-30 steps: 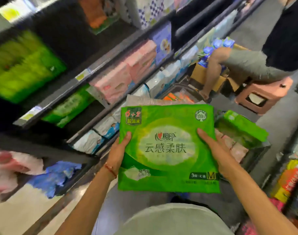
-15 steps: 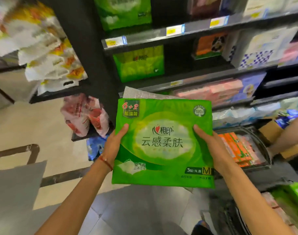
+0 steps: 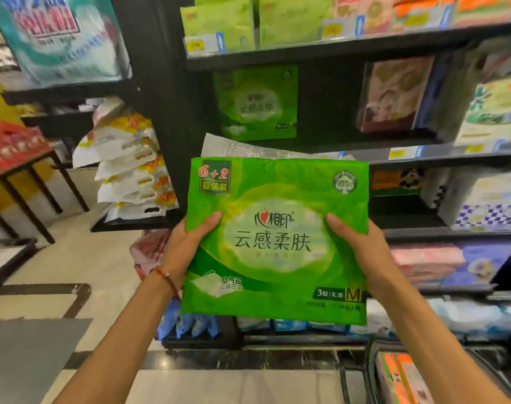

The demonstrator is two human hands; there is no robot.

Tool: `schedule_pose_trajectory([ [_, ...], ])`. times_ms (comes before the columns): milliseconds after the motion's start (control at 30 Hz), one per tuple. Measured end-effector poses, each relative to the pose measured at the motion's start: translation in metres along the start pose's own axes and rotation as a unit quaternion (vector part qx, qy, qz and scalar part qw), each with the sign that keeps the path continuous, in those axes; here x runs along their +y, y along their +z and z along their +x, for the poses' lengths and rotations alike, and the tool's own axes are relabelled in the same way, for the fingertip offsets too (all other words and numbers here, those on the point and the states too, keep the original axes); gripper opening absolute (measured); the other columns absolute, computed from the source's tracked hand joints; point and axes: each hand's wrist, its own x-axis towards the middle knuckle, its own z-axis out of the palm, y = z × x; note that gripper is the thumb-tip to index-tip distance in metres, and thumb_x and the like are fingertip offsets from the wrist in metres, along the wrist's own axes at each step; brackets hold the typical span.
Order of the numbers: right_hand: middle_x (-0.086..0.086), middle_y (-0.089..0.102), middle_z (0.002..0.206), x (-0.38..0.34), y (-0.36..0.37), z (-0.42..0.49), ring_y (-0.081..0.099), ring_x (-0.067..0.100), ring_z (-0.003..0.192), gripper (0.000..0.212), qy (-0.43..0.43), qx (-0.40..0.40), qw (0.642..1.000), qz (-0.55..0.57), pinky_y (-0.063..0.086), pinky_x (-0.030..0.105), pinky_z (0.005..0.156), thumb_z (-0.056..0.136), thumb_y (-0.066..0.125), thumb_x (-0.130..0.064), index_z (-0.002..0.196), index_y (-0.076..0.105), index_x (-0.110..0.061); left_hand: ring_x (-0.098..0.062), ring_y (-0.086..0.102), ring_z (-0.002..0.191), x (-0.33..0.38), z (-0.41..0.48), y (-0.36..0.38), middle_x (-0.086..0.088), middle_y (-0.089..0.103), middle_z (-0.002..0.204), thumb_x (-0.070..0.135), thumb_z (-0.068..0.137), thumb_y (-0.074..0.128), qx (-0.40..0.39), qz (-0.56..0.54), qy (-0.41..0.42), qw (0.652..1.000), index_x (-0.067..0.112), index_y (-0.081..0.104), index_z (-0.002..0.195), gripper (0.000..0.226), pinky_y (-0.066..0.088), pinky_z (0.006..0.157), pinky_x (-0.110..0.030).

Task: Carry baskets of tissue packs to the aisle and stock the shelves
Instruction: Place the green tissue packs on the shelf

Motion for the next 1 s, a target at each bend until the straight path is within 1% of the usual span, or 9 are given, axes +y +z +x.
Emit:
schedule_pose_trajectory([
  [33,0.002,0.079,0.118,-0.007,-0.008,0.011,0.077,0.026,0.107,0.064,-0.016,-0.008,1.0,-0.009,0.06,0.049,0.095,0.074,0.086,-0.044,0.13,0.068,-0.019,-0.018,0.076,0.096,0.006,0.006,0.011,-0.001,0.078,0.109,0.03,0.084,0.075,0.008,0.002,0.01,1.0,0.019,0.07,0.119,0.037,0.062,0.076,-0.027],
  [133,-0.003,0.077,0.123,-0.029,-0.027,0.043,0.075,0.02,0.111,0.078,-0.053,-0.032,0.997,-0.043,0.059,0.045,0.095,0.069,0.088,-0.06,0.134,0.064,-0.023,-0.027,0.073,0.108,0.021,0.024,0.039,-0.004,0.076,0.115,0.036,0.077,0.078,0.017,-0.01,0.026,0.999,0.018,0.068,0.125,0.052,0.057,0.095,-0.041],
  [200,-0.004,0.076,0.124,-0.041,-0.035,0.066,0.074,0.019,0.113,0.083,-0.068,-0.05,0.995,-0.055,0.058,0.045,0.095,0.066,0.088,-0.061,0.135,0.062,-0.024,-0.026,0.073,0.107,0.03,0.037,0.052,-0.004,0.076,0.116,0.036,0.077,0.076,0.028,-0.021,0.038,0.999,0.019,0.067,0.125,0.052,0.056,0.095,-0.041],
  [333,-0.005,0.076,0.123,-0.059,-0.041,0.107,0.074,0.017,0.112,0.076,-0.077,-0.096,0.989,-0.076,0.057,0.043,0.097,0.07,0.095,-0.043,0.135,0.06,-0.025,-0.022,0.075,0.103,0.041,0.065,0.068,-0.002,0.077,0.114,0.034,0.084,0.072,0.026,-0.04,0.042,0.998,0.019,0.067,0.126,0.045,0.061,0.082,-0.033],
  [433,-0.005,0.077,0.122,-0.063,-0.042,0.136,0.075,0.017,0.11,0.079,-0.088,-0.109,0.985,-0.102,0.059,0.039,0.093,0.067,0.098,-0.03,0.135,0.06,-0.024,-0.026,0.074,0.105,0.043,0.09,0.072,-0.006,0.076,0.115,0.034,0.084,0.073,0.032,-0.063,0.03,0.997,0.018,0.068,0.126,0.045,0.057,0.091,-0.041],
  [533,-0.003,0.077,0.122,-0.057,-0.041,0.158,0.076,0.018,0.108,0.087,-0.101,-0.095,0.987,-0.078,0.062,0.03,0.079,0.064,0.098,-0.021,0.14,0.057,-0.023,-0.028,0.073,0.105,0.043,0.117,0.071,-0.007,0.076,0.115,0.035,0.084,0.074,0.042,-0.074,0.025,0.996,0.016,0.07,0.124,0.044,0.056,0.095,-0.044],
  [700,0.002,0.077,0.12,-0.052,-0.019,0.185,0.077,0.022,0.104,0.076,-0.12,-0.048,0.992,-0.004,0.063,0.029,0.075,0.072,0.084,-0.02,0.143,0.055,-0.02,-0.025,0.074,0.104,0.056,0.162,0.064,-0.005,0.077,0.113,0.04,0.082,0.076,0.032,-0.053,0.048,0.997,0.017,0.07,0.123,0.048,0.056,0.095,-0.043],
  [833,0.003,0.079,0.118,-0.054,-0.002,0.203,0.078,0.025,0.103,0.054,-0.098,-0.066,0.993,-0.01,0.064,0.03,0.076,0.085,0.077,-0.025,0.137,0.062,-0.02,-0.026,0.075,0.099,0.071,0.196,0.052,-0.007,0.076,0.113,0.054,0.067,0.087,0.059,-0.007,0.069,0.996,0.015,0.064,0.126,0.075,0.06,0.089,-0.046],
  [1000,0.006,0.079,0.116,-0.06,0.016,0.238,0.078,0.024,0.101,0.044,-0.088,-0.03,0.996,-0.013,0.063,0.03,0.073,0.091,0.077,-0.025,0.131,0.064,-0.012,-0.027,0.076,0.097,0.083,0.224,0.042,-0.011,0.075,0.115,0.022,0.071,0.083,-0.004,-0.018,0.046,0.999,0.013,0.058,0.129,0.064,0.062,0.071,-0.035],
])
